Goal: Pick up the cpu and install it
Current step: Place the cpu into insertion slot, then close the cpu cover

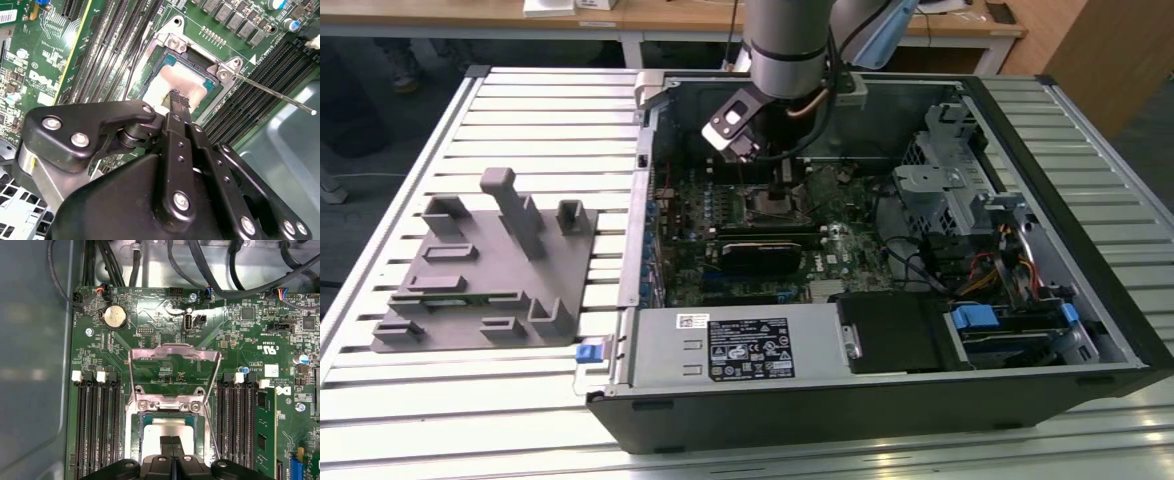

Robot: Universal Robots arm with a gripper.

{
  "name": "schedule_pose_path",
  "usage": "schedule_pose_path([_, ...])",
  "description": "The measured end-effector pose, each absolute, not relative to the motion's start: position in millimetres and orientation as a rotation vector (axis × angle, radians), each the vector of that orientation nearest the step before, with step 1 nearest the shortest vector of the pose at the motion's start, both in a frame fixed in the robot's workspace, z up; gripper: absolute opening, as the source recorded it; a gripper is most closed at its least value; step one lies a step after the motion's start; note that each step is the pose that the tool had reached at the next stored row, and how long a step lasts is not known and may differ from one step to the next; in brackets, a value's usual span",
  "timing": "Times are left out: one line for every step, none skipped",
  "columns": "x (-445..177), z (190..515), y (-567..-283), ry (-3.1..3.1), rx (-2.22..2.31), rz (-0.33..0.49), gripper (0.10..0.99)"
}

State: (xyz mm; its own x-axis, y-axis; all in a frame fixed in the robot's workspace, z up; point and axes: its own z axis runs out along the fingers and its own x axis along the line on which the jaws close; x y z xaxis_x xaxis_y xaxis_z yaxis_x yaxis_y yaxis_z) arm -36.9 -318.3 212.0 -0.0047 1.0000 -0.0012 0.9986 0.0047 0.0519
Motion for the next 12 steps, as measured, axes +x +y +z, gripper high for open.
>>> schedule_pose_path([-36.9, 212.4, -318.3, 2.200, 2.189, 0.056, 0.106])
schedule_pose_path([-36.9, 212.8, -318.3, 2.200, 2.189, 0.056, 0.106])
schedule_pose_path([-36.8, 213.3, -318.3, 2.200, 2.189, 0.056, 0.106])
schedule_pose_path([-36.9, 213.7, -318.3, 2.200, 2.189, 0.056, 0.106])
schedule_pose_path([-36.8, 214.2, -318.3, 2.200, 2.189, 0.056, 0.106])
schedule_pose_path([-36.9, 214.6, -318.3, 2.200, 2.189, 0.056, 0.106])
schedule_pose_path([-36.9, 215.1, -318.3, 2.200, 2.189, 0.056, 0.106])
schedule_pose_path([-36.9, 215.6, -318.3, 2.200, 2.189, 0.056, 0.106])
schedule_pose_path([-36.9, 216.1, -318.3, 2.200, 2.189, 0.056, 0.106])
schedule_pose_path([-36.9, 216.5, -318.3, 2.200, 2.189, 0.056, 0.106])
schedule_pose_path([-36.8, 216.9, -318.3, 2.200, 2.189, 0.056, 0.106])
schedule_pose_path([-36.9, 217.3, -318.3, 2.200, 2.189, 0.056, 0.106])
